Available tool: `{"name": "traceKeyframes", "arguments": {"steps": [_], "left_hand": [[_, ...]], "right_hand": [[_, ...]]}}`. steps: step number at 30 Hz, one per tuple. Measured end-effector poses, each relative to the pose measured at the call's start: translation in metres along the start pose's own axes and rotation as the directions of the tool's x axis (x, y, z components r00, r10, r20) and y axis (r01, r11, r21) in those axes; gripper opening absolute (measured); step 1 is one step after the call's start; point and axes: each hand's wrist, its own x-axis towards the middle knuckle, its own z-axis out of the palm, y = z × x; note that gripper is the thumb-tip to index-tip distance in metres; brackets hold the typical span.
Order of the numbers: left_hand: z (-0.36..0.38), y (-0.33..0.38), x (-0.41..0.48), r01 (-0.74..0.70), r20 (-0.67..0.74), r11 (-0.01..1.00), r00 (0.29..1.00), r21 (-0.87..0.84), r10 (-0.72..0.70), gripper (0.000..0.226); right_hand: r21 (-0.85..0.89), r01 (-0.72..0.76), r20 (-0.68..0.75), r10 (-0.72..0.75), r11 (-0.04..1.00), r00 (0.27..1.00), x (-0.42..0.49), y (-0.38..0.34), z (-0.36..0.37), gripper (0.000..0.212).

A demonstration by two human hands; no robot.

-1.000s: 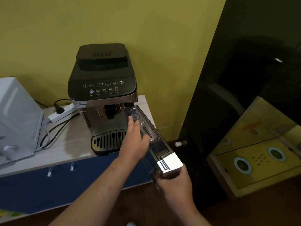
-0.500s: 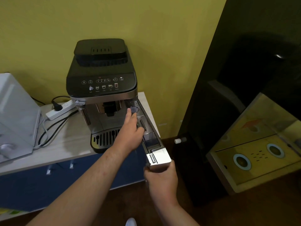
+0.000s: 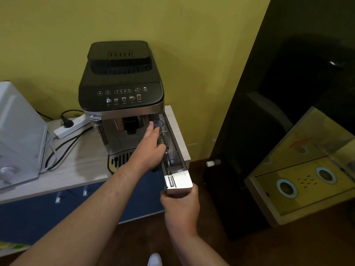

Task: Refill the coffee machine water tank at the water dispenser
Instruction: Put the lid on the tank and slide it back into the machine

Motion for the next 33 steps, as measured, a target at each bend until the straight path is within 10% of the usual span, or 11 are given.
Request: {"name": "traceKeyframes", "arguments": {"steps": [15, 24, 33], "left_hand": [[0.0, -0.012, 0.014, -0.004, -0.01, 0.999, 1.0, -0.039, 0.004, 0.066], [0.028, -0.025, 0.002, 0.121, -0.033, 0.799, 0.984, -0.589, -0.173, 0.076], [0.034, -0.037, 0.008, 0.159, 0.012, 0.735, 0.979, -0.659, -0.202, 0.075]], "right_hand": [[-0.053, 0.021, -0.015, -0.022, 0.998, 1.0, 0.001, -0.003, 0.009, 0.058], [-0.045, 0.03, 0.009, -0.029, 0.999, 1.0, -0.003, -0.005, 0.004, 0.06], [-0.088, 0.074, -0.01, -0.075, 0.993, 0.997, -0.008, -0.003, 0.006, 0.058]]}}
